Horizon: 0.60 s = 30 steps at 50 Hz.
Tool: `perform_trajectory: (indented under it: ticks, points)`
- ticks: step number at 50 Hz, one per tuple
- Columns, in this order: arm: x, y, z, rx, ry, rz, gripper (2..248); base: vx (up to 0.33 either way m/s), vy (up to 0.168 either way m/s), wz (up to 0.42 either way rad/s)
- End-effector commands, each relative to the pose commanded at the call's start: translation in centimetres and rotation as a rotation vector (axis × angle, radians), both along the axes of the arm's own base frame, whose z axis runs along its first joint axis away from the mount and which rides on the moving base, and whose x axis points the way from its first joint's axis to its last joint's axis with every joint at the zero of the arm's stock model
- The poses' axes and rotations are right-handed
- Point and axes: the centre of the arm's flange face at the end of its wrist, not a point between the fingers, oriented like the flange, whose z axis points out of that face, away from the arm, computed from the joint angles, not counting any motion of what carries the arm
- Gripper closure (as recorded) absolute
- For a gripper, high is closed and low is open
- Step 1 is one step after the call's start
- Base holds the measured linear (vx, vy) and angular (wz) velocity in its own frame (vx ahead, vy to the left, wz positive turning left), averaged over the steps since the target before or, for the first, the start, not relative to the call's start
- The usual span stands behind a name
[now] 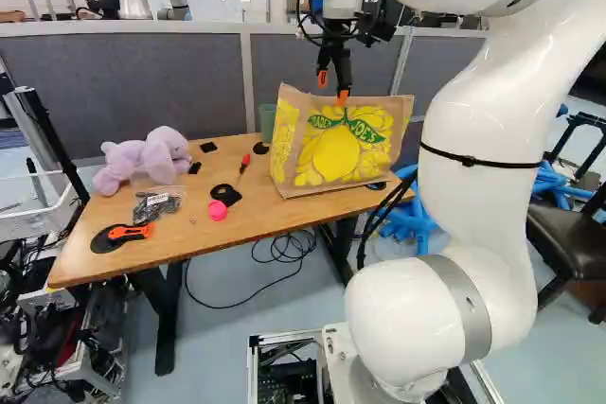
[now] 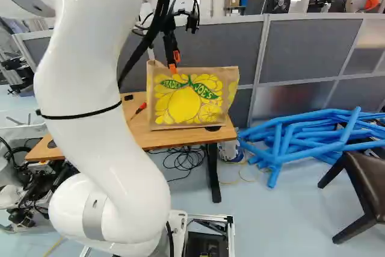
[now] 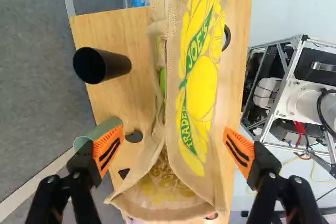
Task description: Pick up the bag on the ground and place it on the table
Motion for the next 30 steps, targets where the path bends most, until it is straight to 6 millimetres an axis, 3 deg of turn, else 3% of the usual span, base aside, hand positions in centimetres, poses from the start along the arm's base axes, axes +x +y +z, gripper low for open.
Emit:
perform_trajectory:
  ticks: [30]
  points:
    - [-2.8, -0.1, 4.4, -0.001, -0.003, -0.005, 3, 0.0, 0.0, 0.0]
